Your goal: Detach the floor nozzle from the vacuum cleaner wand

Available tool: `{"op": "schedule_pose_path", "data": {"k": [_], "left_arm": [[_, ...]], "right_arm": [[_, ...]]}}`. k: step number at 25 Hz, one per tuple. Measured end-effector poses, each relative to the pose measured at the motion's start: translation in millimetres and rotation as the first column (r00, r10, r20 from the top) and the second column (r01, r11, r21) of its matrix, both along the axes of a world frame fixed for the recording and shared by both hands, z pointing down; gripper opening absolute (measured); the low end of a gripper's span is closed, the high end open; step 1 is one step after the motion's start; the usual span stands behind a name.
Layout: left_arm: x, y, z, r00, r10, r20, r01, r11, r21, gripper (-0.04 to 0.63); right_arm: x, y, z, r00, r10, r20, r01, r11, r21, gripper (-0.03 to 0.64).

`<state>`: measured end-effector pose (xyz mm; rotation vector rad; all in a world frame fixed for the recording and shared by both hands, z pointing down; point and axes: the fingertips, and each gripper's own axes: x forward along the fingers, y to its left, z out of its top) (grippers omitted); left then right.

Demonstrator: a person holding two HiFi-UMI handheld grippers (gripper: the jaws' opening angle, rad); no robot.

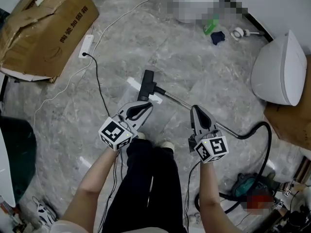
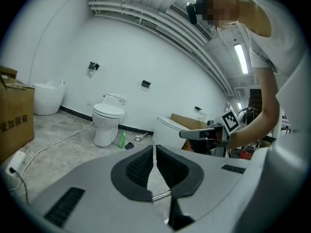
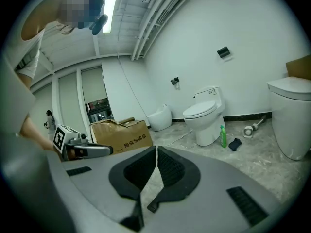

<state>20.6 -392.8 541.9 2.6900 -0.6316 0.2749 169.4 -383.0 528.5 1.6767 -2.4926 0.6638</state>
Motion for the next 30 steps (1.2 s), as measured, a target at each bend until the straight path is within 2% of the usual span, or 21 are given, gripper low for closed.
{"op": "schedule_pose_path", "data": {"k": [5, 14, 20, 25, 30], "left_arm": [[7, -12, 57, 1.0, 0.003, -0.012, -0.003, 1.0, 0.015, 0.011], [16, -26, 166, 0.997, 0.071, 0.006, -0.071, 0.997, 0.042, 0.011], [20, -42, 231, 0.996, 0.086, 0.0, -0.086, 0.994, 0.065, 0.011], [34, -42, 282, 0.979, 0.199, 0.045, -0.203, 0.973, 0.114, 0.012], [40, -42, 326, 0.948, 0.303, 0.099, -0.312, 0.944, 0.103, 0.014]], "right_arm": [[2, -12, 49, 1.0, -0.001, -0.016, 0.002, 1.0, 0.029, 0.017], [-2, -25, 157, 0.999, -0.05, -0.008, 0.051, 0.997, 0.052, 0.017], [-15, -34, 226, 0.987, -0.161, 0.001, 0.161, 0.986, 0.042, 0.017], [-20, -40, 276, 0.968, -0.249, -0.012, 0.249, 0.967, 0.056, 0.017], [-23, -45, 318, 0.95, -0.301, -0.081, 0.305, 0.951, 0.052, 0.018]]}}
